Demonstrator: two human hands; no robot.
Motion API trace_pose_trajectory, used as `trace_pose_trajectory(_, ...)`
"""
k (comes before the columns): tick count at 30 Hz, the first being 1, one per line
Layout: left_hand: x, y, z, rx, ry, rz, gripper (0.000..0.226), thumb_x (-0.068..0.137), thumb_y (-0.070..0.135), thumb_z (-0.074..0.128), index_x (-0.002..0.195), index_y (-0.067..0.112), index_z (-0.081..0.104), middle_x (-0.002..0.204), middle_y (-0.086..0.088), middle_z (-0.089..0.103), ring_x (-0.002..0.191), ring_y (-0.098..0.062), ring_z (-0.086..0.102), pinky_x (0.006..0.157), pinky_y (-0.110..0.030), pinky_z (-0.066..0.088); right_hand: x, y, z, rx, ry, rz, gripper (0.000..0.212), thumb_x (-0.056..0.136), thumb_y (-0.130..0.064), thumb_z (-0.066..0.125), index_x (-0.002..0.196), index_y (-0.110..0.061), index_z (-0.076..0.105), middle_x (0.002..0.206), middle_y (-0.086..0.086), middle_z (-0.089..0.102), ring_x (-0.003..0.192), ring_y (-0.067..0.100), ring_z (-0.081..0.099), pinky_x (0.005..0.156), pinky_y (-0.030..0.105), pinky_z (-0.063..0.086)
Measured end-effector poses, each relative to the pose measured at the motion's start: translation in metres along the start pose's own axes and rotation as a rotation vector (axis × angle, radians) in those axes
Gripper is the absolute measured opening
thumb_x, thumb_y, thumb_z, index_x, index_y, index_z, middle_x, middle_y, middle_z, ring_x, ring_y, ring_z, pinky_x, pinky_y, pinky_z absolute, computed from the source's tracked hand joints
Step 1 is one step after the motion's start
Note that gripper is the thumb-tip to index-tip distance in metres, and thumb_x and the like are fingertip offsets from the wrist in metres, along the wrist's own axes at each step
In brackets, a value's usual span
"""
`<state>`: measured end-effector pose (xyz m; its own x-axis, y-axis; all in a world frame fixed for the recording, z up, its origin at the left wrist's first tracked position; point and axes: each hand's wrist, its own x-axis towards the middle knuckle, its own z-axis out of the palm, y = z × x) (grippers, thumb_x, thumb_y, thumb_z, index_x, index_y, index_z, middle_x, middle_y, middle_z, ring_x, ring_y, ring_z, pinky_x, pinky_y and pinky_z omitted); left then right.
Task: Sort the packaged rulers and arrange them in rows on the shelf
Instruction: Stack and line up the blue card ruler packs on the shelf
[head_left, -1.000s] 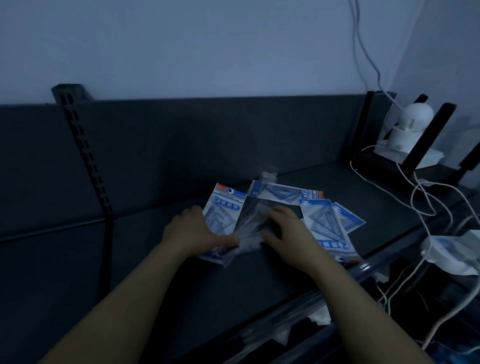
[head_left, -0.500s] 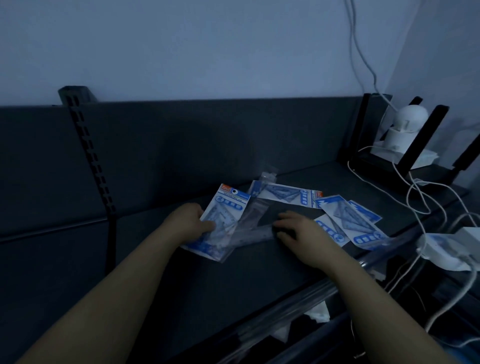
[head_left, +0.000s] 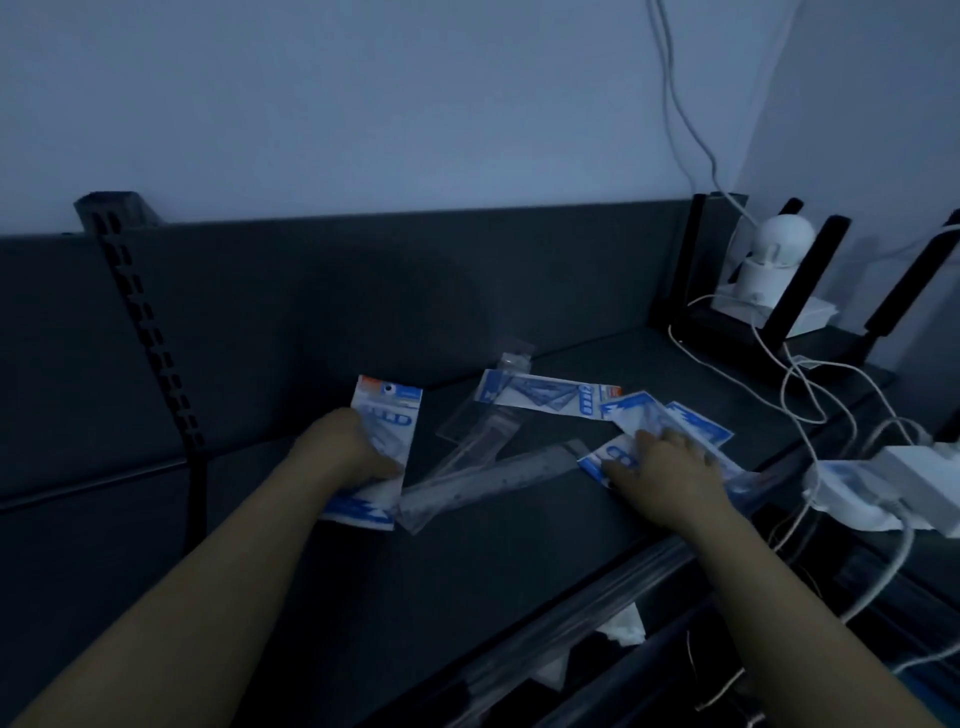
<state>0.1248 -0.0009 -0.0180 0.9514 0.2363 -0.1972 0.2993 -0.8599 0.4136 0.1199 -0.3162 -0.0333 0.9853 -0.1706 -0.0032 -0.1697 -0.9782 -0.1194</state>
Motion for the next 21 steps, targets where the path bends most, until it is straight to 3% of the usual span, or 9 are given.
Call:
trace_pose_trajectory(3, 0.000, 0.004, -0.005, -0.128, 0.063, 0.082, 0.044, 0.078, 0.024, 0.075, 0.114, 0.005, 0.061, 0.113, -0.013, 0.066, 0.097, -0.023, 0.062, 0.080, -0.029, 0.049, -0.006, 0.003, -0.003, 0.177, 0.103, -0.169, 0.036, 0.095, -0.043, 0.042, 0.111, -0.018, 0.062, 0.124, 0.011, 0.056, 0.120, 0.032, 0.048, 0.094, 0.040, 0.039)
trace_pose_trajectory(5, 0.000, 0.011, -0.008, -0.287, 0.172, 0.173, 0.040, 0.077, 0.022, 0.077, 0.110, 0.003, 0.063, 0.109, -0.013, 0.066, 0.094, -0.024, 0.062, 0.079, -0.031, 0.048, -0.005, 0.008, -0.008, 0.225, 0.157, -0.138, 0.034, 0.095, -0.036, 0.046, 0.120, -0.016, 0.060, 0.129, 0.013, 0.054, 0.119, 0.033, 0.048, 0.095, 0.037, 0.038)
trace_pose_trajectory(7, -0.003, 0.024, -0.009, -0.401, 0.211, 0.256, 0.042, 0.075, 0.022, 0.081, 0.108, 0.002, 0.064, 0.106, -0.011, 0.067, 0.095, -0.026, 0.063, 0.081, -0.032, 0.049, -0.002, 0.017, -0.013, 0.174, 0.115, -0.008, 0.051, 0.092, -0.046, 0.049, 0.135, -0.019, 0.047, 0.143, 0.015, 0.041, 0.130, 0.034, 0.037, 0.105, 0.038, 0.031)
trace_pose_trajectory(9, -0.009, 0.040, -0.005, -0.503, 0.152, 0.301, 0.033, 0.076, 0.019, 0.080, 0.101, 0.002, 0.068, 0.098, -0.009, 0.069, 0.088, -0.022, 0.065, 0.077, -0.029, 0.049, 0.002, 0.025, -0.011, 0.109, 0.002, 0.034, 0.062, 0.087, -0.058, 0.049, 0.134, -0.019, 0.045, 0.143, 0.016, 0.040, 0.131, 0.033, 0.036, 0.107, 0.041, 0.030)
trace_pose_trajectory(12, -0.016, 0.060, 0.013, -0.637, -0.020, 0.292, 0.023, 0.078, 0.016, 0.078, 0.098, 0.005, 0.071, 0.095, -0.009, 0.071, 0.086, -0.022, 0.067, 0.079, -0.032, 0.053, -0.002, 0.022, -0.004, 0.121, -0.017, -0.063, 0.042, 0.089, -0.057, 0.043, 0.115, -0.026, 0.056, 0.135, 0.012, 0.049, 0.124, 0.030, 0.044, 0.103, 0.040, 0.035)
trace_pose_trajectory(15, -0.018, 0.074, 0.033, -0.596, -0.081, 0.290, 0.023, 0.081, 0.018, 0.076, 0.100, 0.007, 0.070, 0.101, -0.009, 0.071, 0.089, -0.020, 0.066, 0.082, -0.032, 0.053, -0.010, 0.015, -0.001, 0.197, -0.058, -0.201, 0.034, 0.095, -0.044, 0.040, 0.126, -0.044, 0.053, 0.142, 0.005, 0.041, 0.131, 0.030, 0.034, 0.108, 0.039, 0.030)
trace_pose_trajectory(18, -0.020, 0.089, 0.044, -0.468, -0.075, 0.301, 0.021, 0.083, 0.021, 0.072, 0.099, 0.009, 0.067, 0.102, -0.008, 0.067, 0.088, -0.019, 0.064, 0.076, -0.029, 0.051, -0.017, 0.012, -0.004, 0.192, -0.105, -0.314, 0.038, 0.097, -0.035, 0.043, 0.134, -0.043, 0.047, 0.145, 0.003, 0.035, 0.133, 0.028, 0.028, 0.111, 0.037, 0.026)
trace_pose_trajectory(21, -0.020, 0.099, 0.047, -0.382, -0.063, 0.297, 0.021, 0.080, 0.024, 0.074, 0.093, 0.011, 0.065, 0.102, -0.009, 0.067, 0.095, -0.025, 0.065, 0.082, -0.034, 0.054, -0.023, 0.010, -0.005, 0.188, -0.103, -0.363, 0.041, 0.096, -0.029, 0.045, 0.135, -0.044, 0.046, 0.145, -0.001, 0.032, 0.133, 0.023, 0.025, 0.111, 0.034, 0.023)
